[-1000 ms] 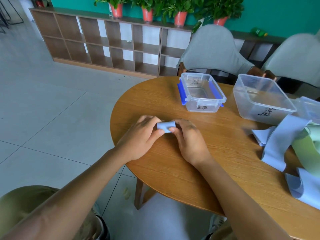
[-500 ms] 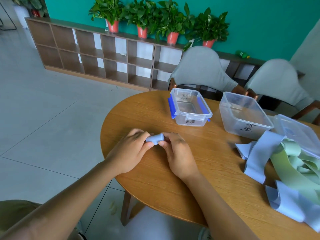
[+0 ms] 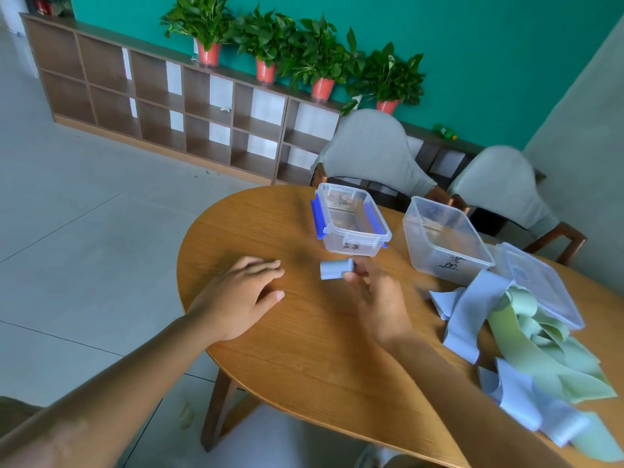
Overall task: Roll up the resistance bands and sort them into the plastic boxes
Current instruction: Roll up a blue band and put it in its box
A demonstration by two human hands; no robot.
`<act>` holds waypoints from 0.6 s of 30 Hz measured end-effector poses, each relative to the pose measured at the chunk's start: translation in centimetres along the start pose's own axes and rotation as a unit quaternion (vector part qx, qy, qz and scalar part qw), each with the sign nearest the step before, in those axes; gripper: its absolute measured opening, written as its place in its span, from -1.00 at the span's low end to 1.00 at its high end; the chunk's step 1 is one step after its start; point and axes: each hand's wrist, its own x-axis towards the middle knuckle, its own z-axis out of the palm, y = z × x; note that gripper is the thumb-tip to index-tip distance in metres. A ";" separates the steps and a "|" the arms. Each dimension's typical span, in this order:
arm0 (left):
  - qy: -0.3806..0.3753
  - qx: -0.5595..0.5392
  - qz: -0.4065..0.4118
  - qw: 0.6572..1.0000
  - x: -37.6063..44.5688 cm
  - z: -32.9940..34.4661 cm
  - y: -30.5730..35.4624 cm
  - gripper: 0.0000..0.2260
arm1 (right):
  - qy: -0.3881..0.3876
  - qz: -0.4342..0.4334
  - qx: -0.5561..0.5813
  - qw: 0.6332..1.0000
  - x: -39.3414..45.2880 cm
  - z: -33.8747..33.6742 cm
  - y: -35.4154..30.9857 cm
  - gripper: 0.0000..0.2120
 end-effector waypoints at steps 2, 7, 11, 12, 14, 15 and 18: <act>-0.007 0.002 0.001 1.000 0.0 0.1 -0.1 -0.51 | -0.002 -0.018 -0.052 0.998 0.5 -2.4 0.7 -0.87; -0.005 0.010 0.006 1.000 0.1 0.2 -0.2 -0.50 | 0.001 0.012 -0.161 0.987 2.4 -8.8 3.1 -0.91; -0.003 0.009 0.003 1.000 0.2 0.2 -0.2 -0.50 | 0.013 0.020 -0.223 0.975 4.5 -12.3 5.2 -0.89; -0.004 0.011 0.002 1.000 0.2 0.2 -0.2 -0.50 | 0.014 0.021 -0.239 0.971 4.9 -13.1 5.4 -0.90; -0.002 0.006 0.001 1.000 0.2 0.2 -0.1 -0.51 | 0.018 0.036 -0.254 0.966 5.7 -14.4 5.9 -0.89; 0.000 0.002 -0.001 1.000 0.2 0.3 -0.1 -0.52 | 0.022 0.045 -0.260 0.964 6.1 -14.9 6.1 -0.87; 0.002 0.003 -0.003 1.000 0.2 0.2 -0.1 -0.52 | 0.037 0.059 -0.301 0.951 6.9 -16.0 6.9 -0.83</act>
